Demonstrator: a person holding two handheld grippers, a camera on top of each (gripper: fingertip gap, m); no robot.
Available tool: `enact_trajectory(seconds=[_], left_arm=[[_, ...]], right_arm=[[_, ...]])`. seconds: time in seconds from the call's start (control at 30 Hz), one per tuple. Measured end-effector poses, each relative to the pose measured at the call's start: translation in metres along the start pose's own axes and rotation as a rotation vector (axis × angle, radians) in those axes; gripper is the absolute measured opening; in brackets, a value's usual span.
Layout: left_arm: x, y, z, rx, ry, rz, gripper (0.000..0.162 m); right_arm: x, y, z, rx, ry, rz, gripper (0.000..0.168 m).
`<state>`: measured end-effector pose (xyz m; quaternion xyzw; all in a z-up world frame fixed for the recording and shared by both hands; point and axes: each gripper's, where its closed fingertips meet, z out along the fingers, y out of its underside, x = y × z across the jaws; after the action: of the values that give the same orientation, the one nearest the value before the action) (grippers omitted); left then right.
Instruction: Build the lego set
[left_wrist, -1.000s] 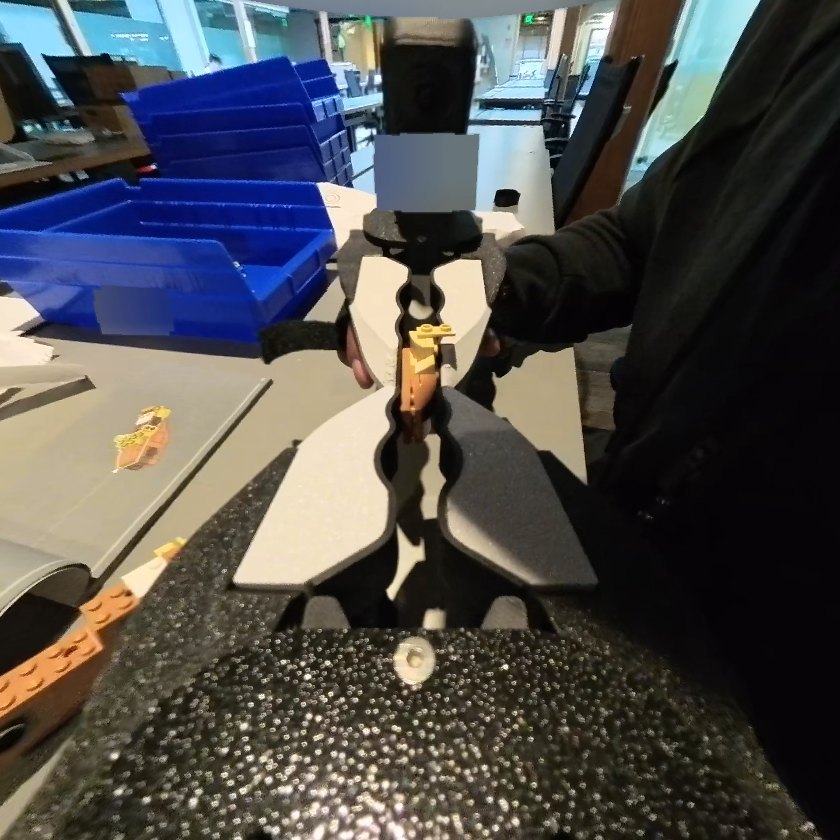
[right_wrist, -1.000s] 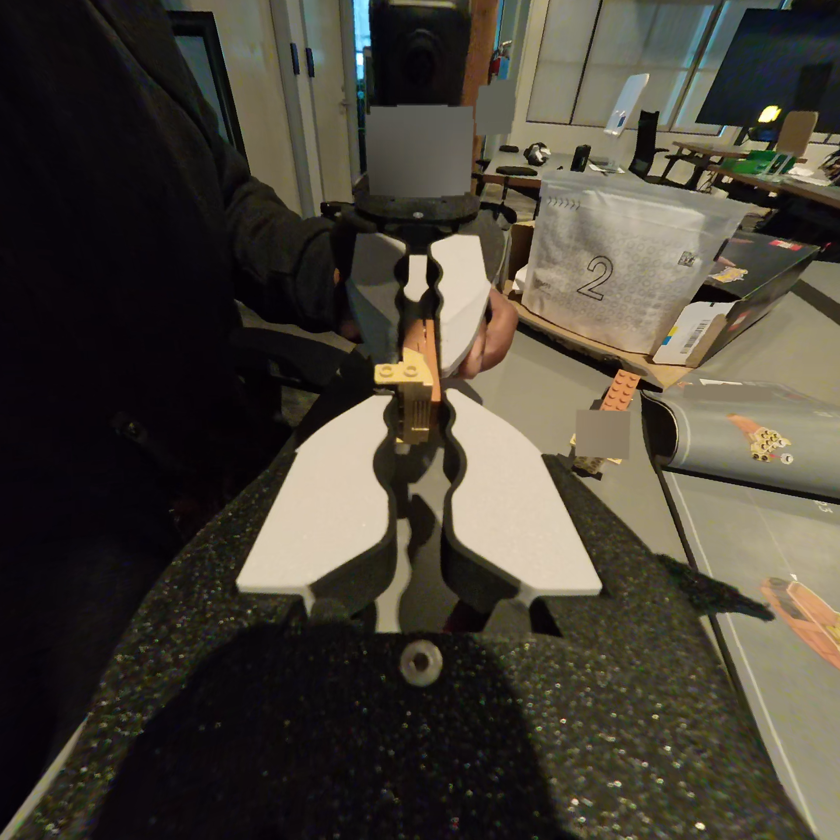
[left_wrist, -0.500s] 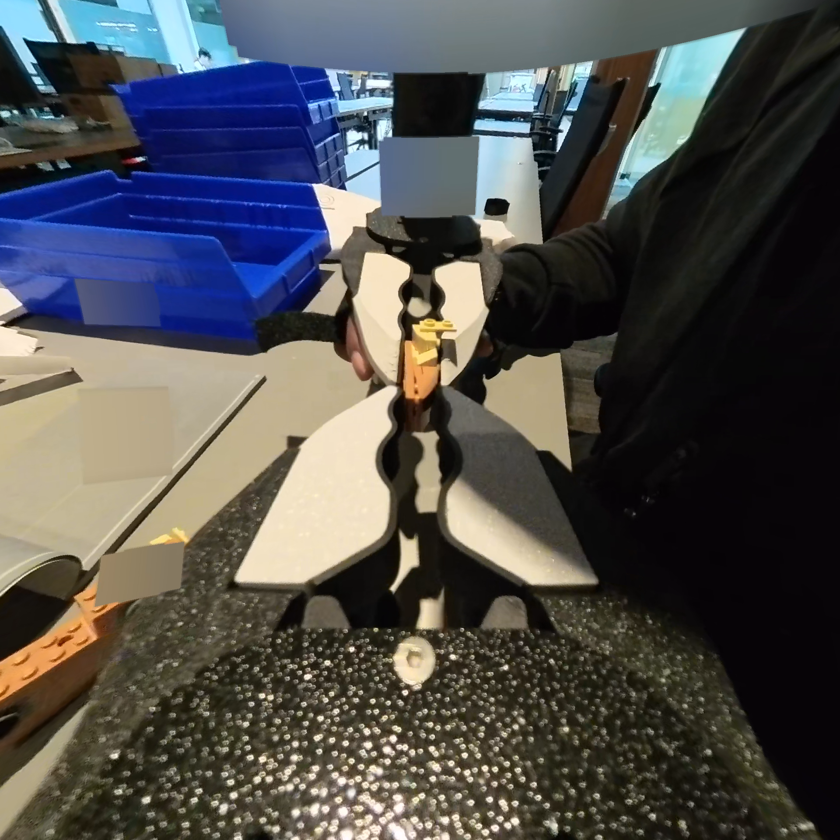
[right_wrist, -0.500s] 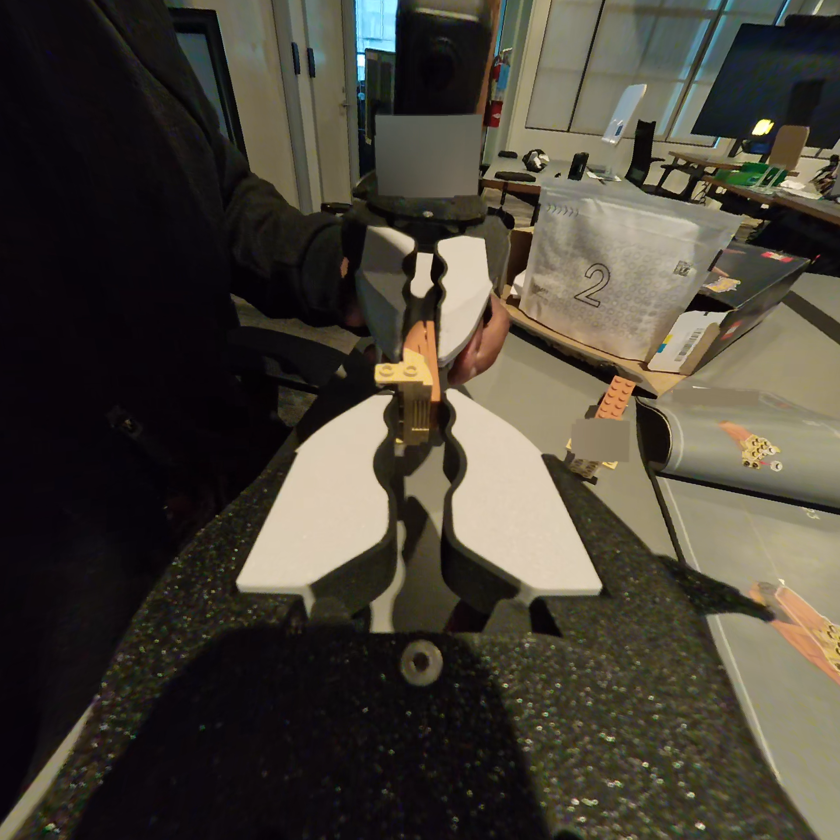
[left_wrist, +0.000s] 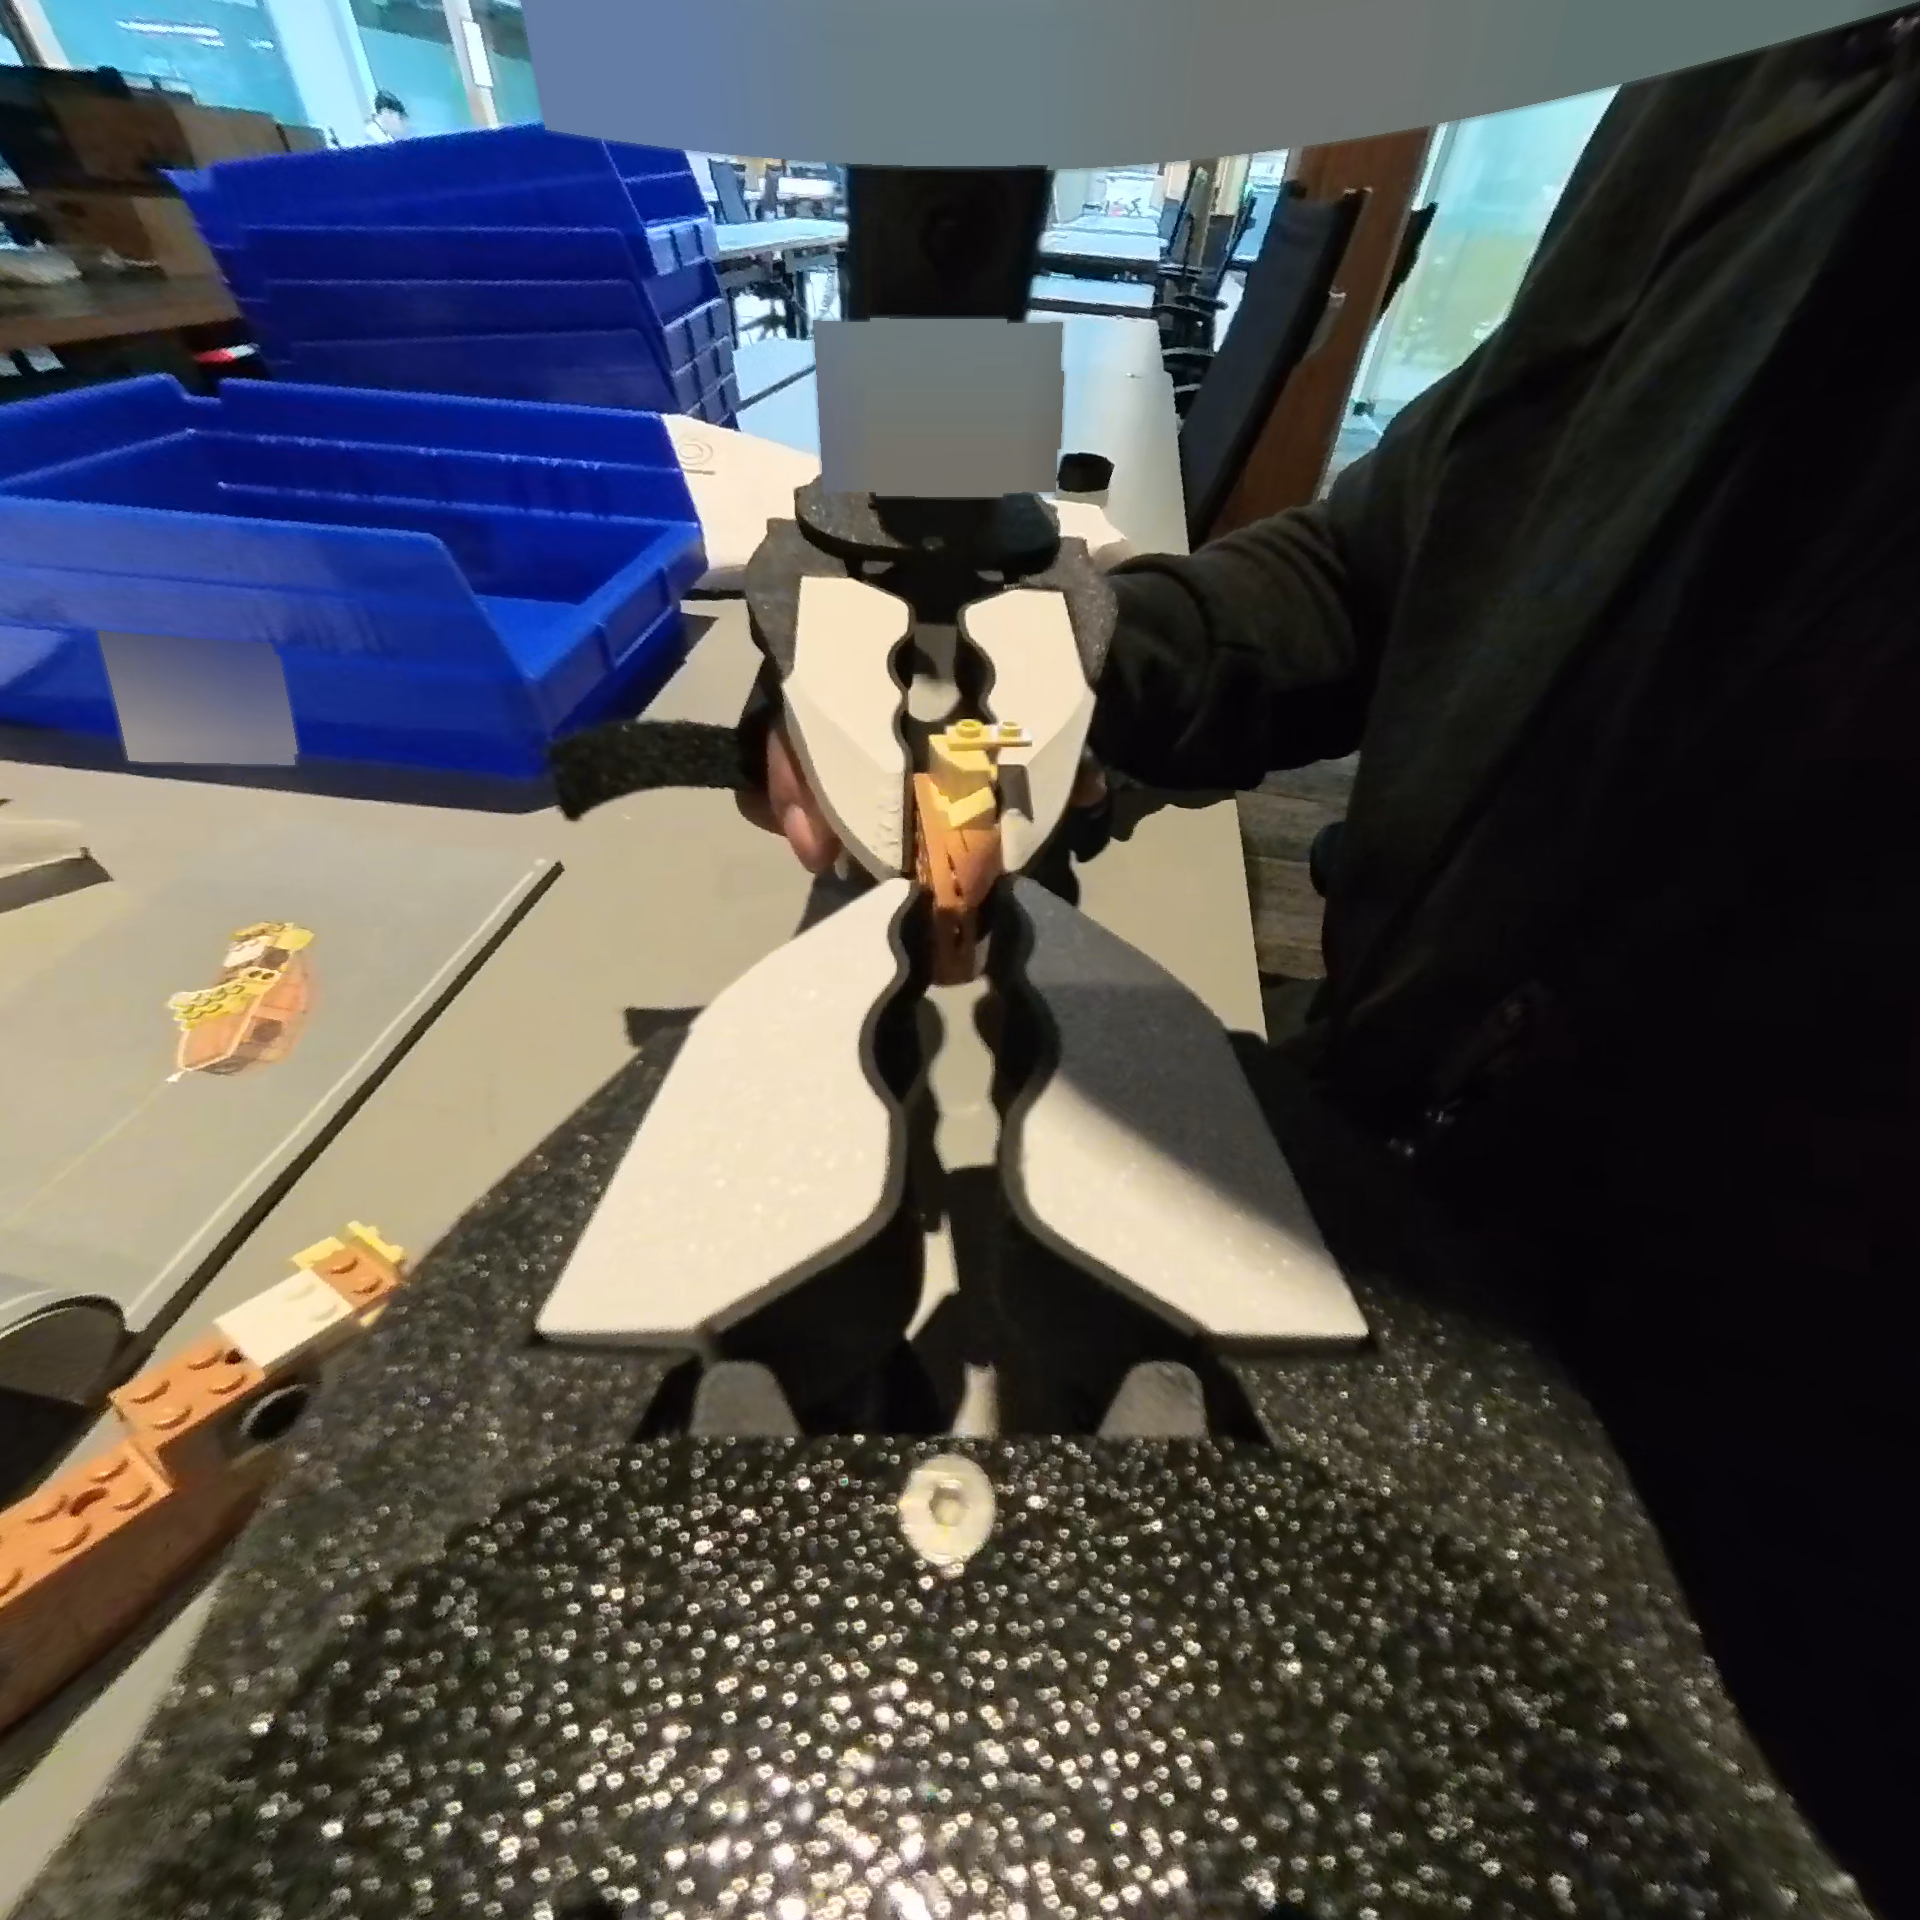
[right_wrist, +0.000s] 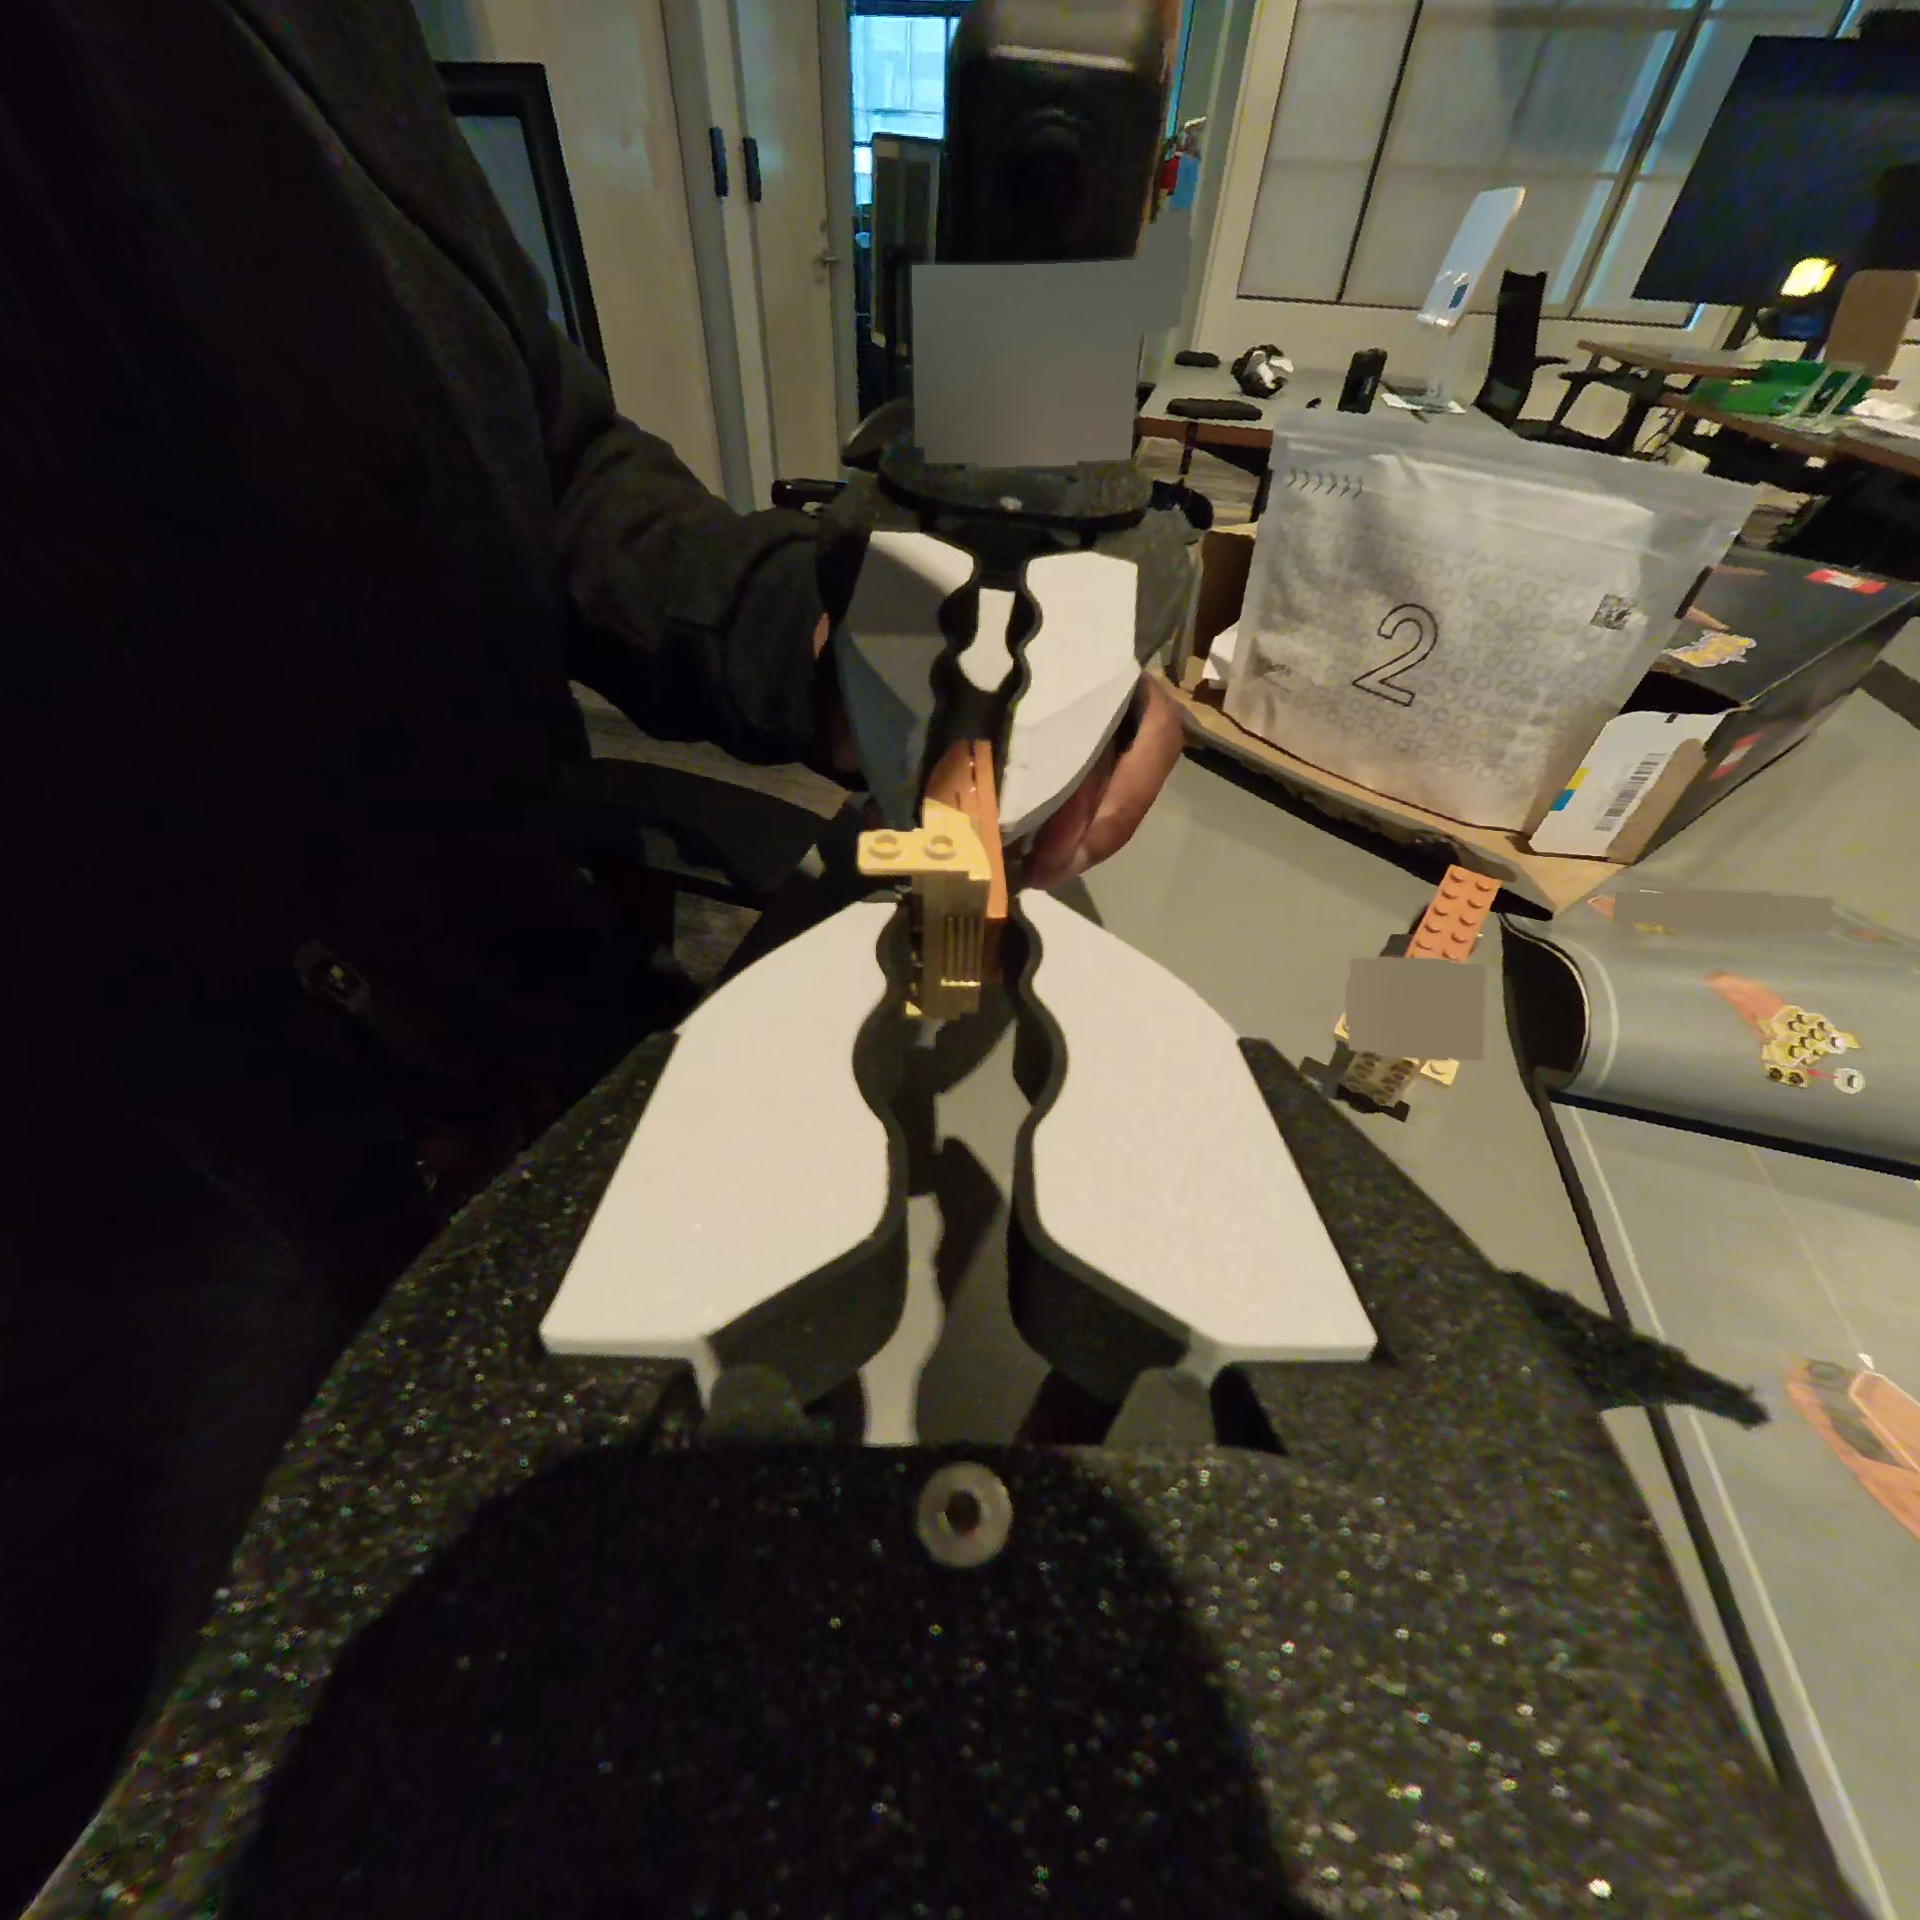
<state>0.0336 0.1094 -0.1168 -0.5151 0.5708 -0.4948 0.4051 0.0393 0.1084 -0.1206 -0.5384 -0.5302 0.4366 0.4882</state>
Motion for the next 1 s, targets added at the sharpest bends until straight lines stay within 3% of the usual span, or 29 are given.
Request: enact_trajectory(seconds=[0.4, 0.57, 0.7, 1.0], left_arm=[[-0.001, 0.004, 0.002, -0.018, -0.002, 0.013, 0.010], [-0.007, -0.001, 0.003, 0.021, -0.071, 0.008, 0.011], [-0.009, -0.005, 0.007, 0.046, -0.125, -0.005, 0.020], [-0.009, -0.008, 0.008, 0.090, -0.129, -0.003, 0.013]], right_arm=[[0.000, 0.003, -0.001, -0.009, -0.011, 0.010, 0.016], [0.006, 0.001, -0.003, 0.000, 0.024, 0.002, 0.016], [0.010, -0.001, -0.003, 0.003, 0.059, -0.010, 0.016], [0.008, 0.000, -0.002, -0.001, 0.049, 0.002, 0.017]])
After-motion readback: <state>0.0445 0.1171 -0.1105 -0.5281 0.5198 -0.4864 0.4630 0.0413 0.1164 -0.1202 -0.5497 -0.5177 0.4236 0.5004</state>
